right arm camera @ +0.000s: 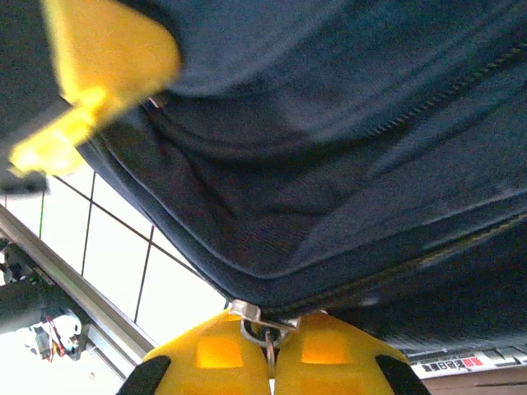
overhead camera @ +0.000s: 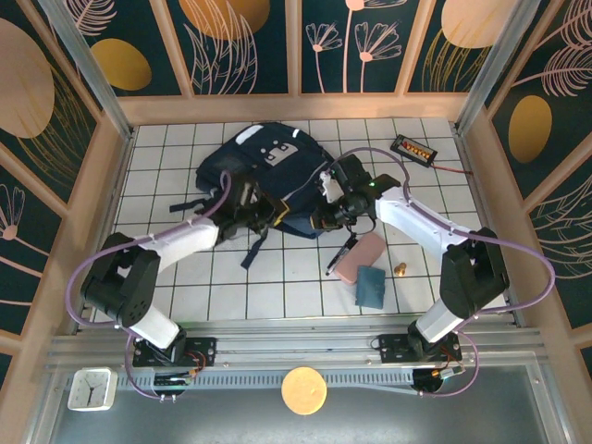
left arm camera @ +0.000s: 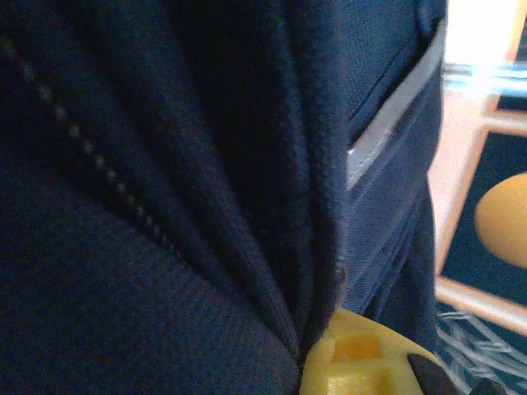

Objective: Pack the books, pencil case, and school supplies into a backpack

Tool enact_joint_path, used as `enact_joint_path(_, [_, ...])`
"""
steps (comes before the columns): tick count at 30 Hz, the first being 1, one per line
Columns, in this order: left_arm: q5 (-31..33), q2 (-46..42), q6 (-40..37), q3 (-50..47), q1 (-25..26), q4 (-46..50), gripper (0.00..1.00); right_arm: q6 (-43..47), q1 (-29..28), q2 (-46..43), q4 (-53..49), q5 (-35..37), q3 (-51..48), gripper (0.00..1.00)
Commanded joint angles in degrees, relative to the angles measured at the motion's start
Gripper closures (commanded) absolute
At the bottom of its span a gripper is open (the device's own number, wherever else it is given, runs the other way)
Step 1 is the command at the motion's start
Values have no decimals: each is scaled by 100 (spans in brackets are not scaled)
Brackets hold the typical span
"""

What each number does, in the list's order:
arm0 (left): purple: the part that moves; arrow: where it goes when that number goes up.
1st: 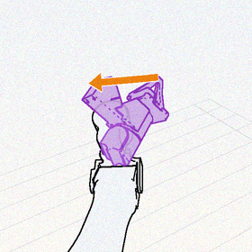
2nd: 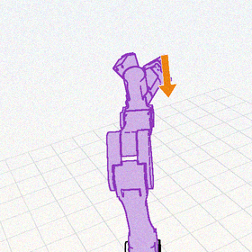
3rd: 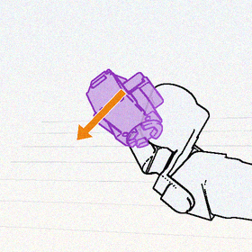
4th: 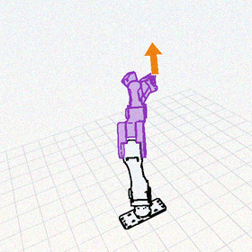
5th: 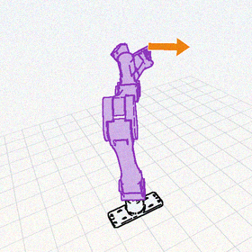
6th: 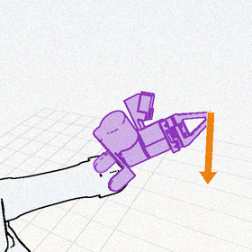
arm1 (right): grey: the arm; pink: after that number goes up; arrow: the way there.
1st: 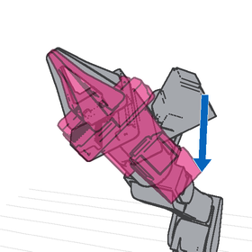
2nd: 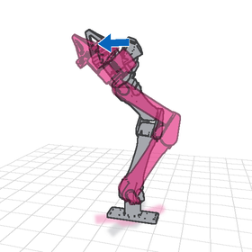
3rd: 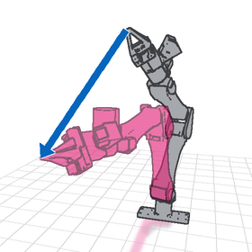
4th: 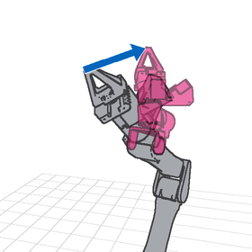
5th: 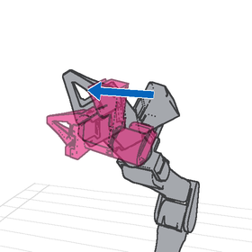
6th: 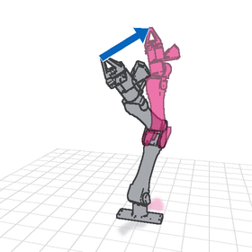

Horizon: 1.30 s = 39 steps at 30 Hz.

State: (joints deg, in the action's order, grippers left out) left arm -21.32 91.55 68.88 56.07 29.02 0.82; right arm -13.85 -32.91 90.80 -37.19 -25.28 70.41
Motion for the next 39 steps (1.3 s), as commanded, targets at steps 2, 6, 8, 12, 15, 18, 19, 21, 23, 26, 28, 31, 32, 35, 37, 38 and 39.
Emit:
enact_joint_path(2, [745,379,-3923,1379,-613,2505,100,-171,108,-229,-260,-41,-132,100])
enact_joint_path(6, [436,627,-4569,1769,-1206,2618,100,-381,-201,68,-183,95,111,100])
enact_joint_path(8, [247,811,-4698,1823,-1440,2648,100,-382,-185,191,-79,241,110,100])
enact_joint_path(12, [117,763,-4884,1773,-1841,2971,100,-391,423,286,334,453,-241,100])
enact_joint_path(15, [-97,693,-4874,1565,-2103,2899,100,-380,952,460,696,445,-405,100])
enact_joint_path(18, [-512,530,-4731,1394,-2154,2724,100,-281,925,703,689,109,-95,100])
enact_joint_path(19, [-685,512,-4616,1302,-2154,2593,100,-248,776,710,737,-40,23,100])
enact_joint_path(21, [-970,399,-4320,1075,-2155,2274,100,-224,311,741,831,-387,316,67])
enact_joint_path(23, [-1122,291,-4077,910,-2153,2047,100,-206,-189,839,860,-563,577,46])
enact_joint_path(26, [-1264,232,-3909,796,-2154,1883,100,-303,-715,1106,1041,-740,773,36])
enact_joint_path(28, [-1330,265,-3879,761,-2154,1854,100,-368,-882,1344,1072,-764,840,35])
enact_joint_path(31, [-1443,278,-3817,723,-2159,1799,100,-342,-1049,1542,1153,-630,910,34])
enact_joint_path(32, [-1464,263,-3797,717,-2154,1778,100,-351,-1068,1603,1215,-628,926,34])
enact_joint_path(35, [-1533,224,-3753,695,-2154,1781,100,-347,-1095,1759,1346,-598,951,34])
enact_joint_path(37, [-1577,198,-3725,665,-2155,1781,100,-379,-1093,1842,1469,-560,925,34])
enact_joint_path(38, [-1600,182,-3694,641,-2154,1769,100,-398,-1097,1876,1539,-536,918,34])
enact_joint_path(39, [-1632,172,-3662,623,-2154,1747,100,-416,-1098,1895,1585,-508,917,35])
